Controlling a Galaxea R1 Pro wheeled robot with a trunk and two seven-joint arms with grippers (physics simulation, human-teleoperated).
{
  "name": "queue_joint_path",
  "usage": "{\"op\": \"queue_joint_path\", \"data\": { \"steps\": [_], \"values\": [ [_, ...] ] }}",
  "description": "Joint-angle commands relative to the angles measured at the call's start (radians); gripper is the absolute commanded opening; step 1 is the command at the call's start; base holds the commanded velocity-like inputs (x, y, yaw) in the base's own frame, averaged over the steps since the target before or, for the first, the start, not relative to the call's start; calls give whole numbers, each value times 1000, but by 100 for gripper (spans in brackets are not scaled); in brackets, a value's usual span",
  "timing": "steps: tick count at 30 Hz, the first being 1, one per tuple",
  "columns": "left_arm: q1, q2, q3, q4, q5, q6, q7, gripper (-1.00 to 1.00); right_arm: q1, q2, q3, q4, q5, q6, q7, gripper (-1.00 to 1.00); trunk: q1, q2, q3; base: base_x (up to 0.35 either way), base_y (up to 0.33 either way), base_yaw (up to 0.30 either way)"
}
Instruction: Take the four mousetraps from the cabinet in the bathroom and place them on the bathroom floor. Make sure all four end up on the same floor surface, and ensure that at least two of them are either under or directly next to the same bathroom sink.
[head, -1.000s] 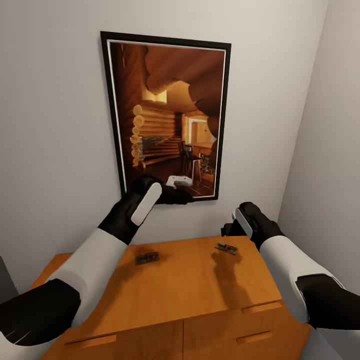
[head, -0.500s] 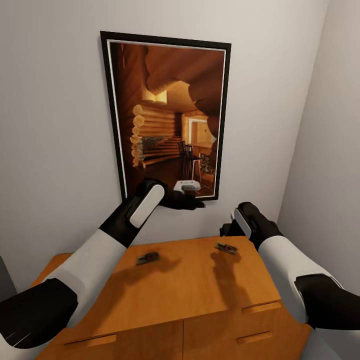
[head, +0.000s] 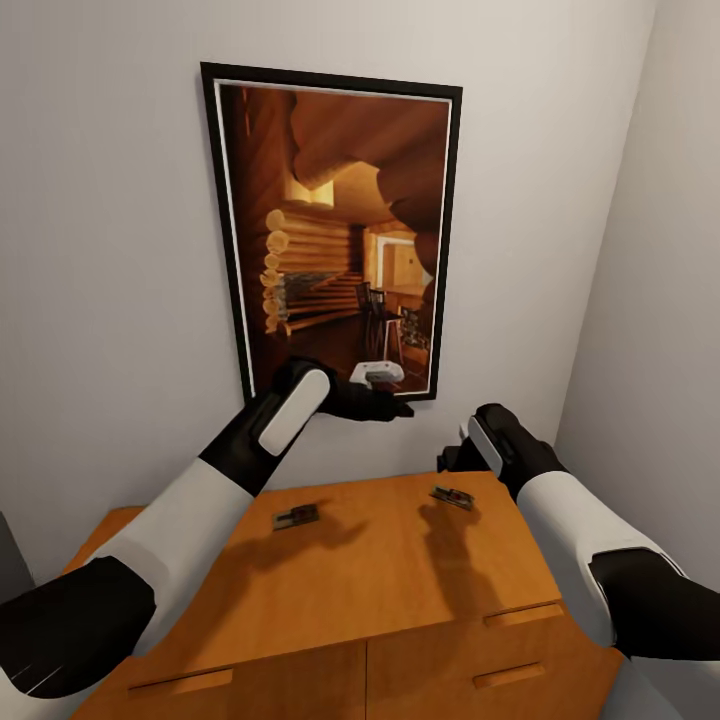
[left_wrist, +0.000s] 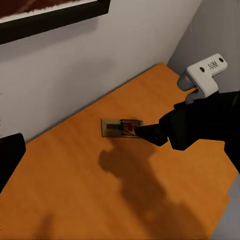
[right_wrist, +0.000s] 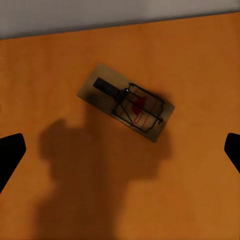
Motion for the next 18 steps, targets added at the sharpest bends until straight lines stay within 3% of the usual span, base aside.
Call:
{"op": "queue_joint_path", "data": {
  "steps": [1,8,18],
  "values": [
    [-1,0,-5,-1,10,2,11,100,-1,0,4,-1,-10,3,-8,100,0,-1,-1,0,0,0],
    [-1,0,-40,1,6,2,12,100,-1,4,0,-2,-9,3,-10,100,0,-1,-1,0,0,37],
    [-1,2,-44,3,5,2,13,100,-1,4,1,-1,-9,3,-10,100,0,-1,5,0,0,241]
  ]
}}
